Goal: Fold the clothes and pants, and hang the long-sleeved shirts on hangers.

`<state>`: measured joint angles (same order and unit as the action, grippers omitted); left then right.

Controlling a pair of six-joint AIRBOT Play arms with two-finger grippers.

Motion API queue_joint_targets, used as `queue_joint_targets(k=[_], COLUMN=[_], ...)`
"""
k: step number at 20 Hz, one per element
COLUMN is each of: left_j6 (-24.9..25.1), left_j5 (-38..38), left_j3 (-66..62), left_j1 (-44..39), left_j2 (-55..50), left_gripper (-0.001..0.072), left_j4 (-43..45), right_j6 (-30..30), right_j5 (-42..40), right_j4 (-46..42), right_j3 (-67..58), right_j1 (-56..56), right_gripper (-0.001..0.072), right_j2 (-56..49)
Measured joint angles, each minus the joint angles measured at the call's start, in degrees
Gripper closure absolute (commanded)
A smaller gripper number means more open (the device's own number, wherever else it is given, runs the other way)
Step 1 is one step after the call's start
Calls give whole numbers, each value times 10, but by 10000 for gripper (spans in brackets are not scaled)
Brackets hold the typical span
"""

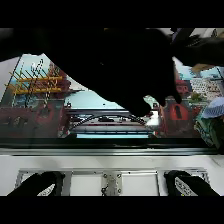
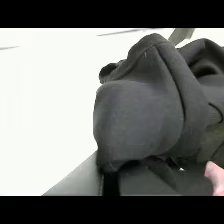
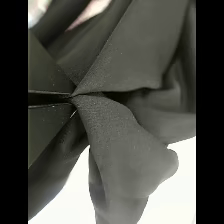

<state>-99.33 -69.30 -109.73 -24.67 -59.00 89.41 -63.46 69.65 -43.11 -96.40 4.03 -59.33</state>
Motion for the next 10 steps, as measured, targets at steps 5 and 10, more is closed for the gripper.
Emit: queue_joint_targets(k=[5, 10], left_j6=[14, 19], left_j5=[6, -64], left_j3=[-16, 10], left_j1=[-9, 20], left_j2=[-29, -134], left_gripper=[691, 692], left_j4=[1, -15], right_j6=[-39, -51], right_j5=[-13, 3], right_j4=[-71, -135], right_j3=[2, 155], right_j1=[9, -10], right_gripper=[688, 678], right_j2=[47, 76])
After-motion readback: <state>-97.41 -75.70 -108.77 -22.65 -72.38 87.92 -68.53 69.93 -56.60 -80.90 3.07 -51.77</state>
